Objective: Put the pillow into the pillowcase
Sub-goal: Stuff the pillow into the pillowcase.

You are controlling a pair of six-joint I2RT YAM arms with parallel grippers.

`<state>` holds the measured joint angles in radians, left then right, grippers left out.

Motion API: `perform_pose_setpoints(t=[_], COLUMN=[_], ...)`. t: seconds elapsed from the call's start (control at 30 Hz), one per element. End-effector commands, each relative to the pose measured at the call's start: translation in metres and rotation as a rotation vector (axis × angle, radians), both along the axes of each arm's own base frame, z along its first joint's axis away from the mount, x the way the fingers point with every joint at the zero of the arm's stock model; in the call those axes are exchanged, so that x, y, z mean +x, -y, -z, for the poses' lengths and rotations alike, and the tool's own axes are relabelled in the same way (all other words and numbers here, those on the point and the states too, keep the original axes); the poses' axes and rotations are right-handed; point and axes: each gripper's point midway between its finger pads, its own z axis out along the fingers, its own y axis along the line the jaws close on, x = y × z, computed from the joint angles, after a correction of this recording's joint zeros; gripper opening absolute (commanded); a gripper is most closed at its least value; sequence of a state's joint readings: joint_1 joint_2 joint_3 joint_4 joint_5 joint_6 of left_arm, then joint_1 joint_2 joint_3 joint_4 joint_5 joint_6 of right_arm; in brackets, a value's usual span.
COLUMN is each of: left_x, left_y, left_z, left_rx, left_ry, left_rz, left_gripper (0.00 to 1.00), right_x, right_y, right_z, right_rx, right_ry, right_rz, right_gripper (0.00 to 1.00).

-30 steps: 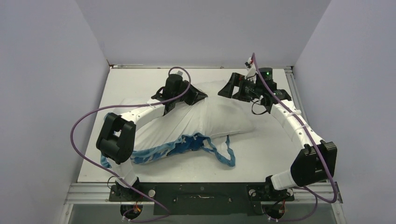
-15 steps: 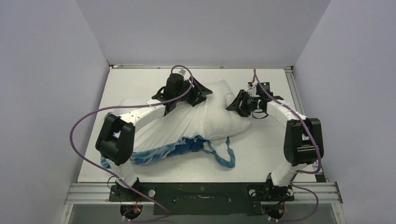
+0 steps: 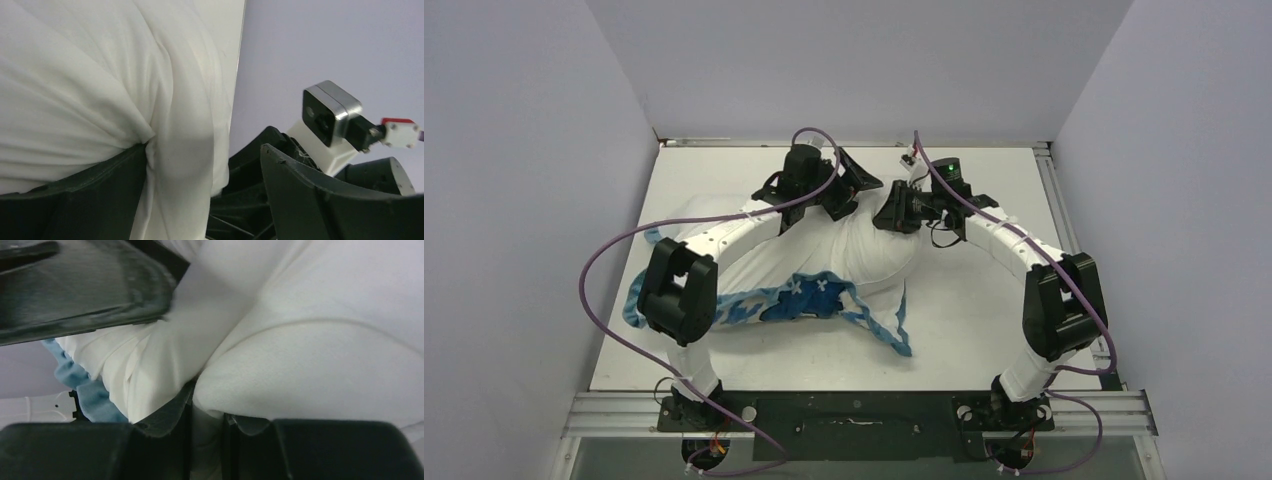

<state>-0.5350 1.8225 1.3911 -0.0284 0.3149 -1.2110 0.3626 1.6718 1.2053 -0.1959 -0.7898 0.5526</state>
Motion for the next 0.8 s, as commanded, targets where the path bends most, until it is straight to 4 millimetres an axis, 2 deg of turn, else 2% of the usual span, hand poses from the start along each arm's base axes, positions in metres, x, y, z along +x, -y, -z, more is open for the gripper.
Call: perform_pose_setpoints(t=[0.0, 0.07, 0.1, 0.17, 0.27, 0.3, 0.4, 0.43, 0.47, 0.57, 0.6, 0.67, 0.77], left_x=[-0.046, -0.05, -0.052, -0.057, -0.063, -0.062, -0.044, -0.036, -0.027, -0.008, -0.002, 0.007, 0.015], left_y=[0.042, 0.045, 0.046, 0.051, 0.054, 0.054, 0.048, 0.044, 0.039, 0.014, 0.004, -0.013, -0.036], left_z=[0.05, 0.06, 0.065, 0.072, 0.072, 0.068, 0.034, 0.018, -0.003, -0.038, -0.046, -0.058, -0.064], left_rx=[0.029, 0.036, 0.048, 0.065, 0.053, 0.039, -0.076, -0.126, -0.186, -0.287, -0.31, -0.355, -0.374], left_ry=[-0.175, -0.196, -0.201, -0.207, -0.201, -0.191, -0.097, -0.058, -0.002, 0.057, 0.066, 0.081, 0.083], left_rz=[0.182, 0.201, 0.22, 0.255, 0.288, 0.286, 0.245, 0.224, 0.202, 0.137, 0.116, 0.075, 0.039], left_gripper=[0.79, 0.72, 0.65, 0.43, 0.06, 0.0, 0.0, 0.0, 0.0, 0.0, 0.0, 0.0, 0.0], right_x=[-0.046, -0.043, -0.042, -0.037, -0.026, -0.021, -0.002, 0.005, 0.011, 0.019, 0.019, 0.017, 0.017], right_y=[-0.056, -0.056, -0.055, -0.053, -0.043, -0.038, -0.007, 0.007, 0.024, 0.07, 0.084, 0.106, 0.136], right_z=[-0.114, -0.125, -0.129, -0.131, -0.13, -0.129, -0.124, -0.119, -0.111, -0.088, -0.077, -0.059, -0.042], right_rx=[0.202, 0.198, 0.192, 0.173, 0.132, 0.121, 0.062, 0.046, 0.018, -0.082, -0.126, -0.192, -0.273], right_ry=[0.327, 0.361, 0.375, 0.386, 0.382, 0.38, 0.341, 0.317, 0.277, 0.195, 0.161, 0.095, 0.022], right_rz=[-0.33, -0.326, -0.321, -0.302, -0.236, -0.207, -0.058, 0.002, 0.073, 0.254, 0.309, 0.395, 0.51], right_gripper=[0.16, 0.16, 0.15, 0.15, 0.17, 0.19, 0.42, 0.53, 0.65, 0.9, 0.95, 1.0, 1.0])
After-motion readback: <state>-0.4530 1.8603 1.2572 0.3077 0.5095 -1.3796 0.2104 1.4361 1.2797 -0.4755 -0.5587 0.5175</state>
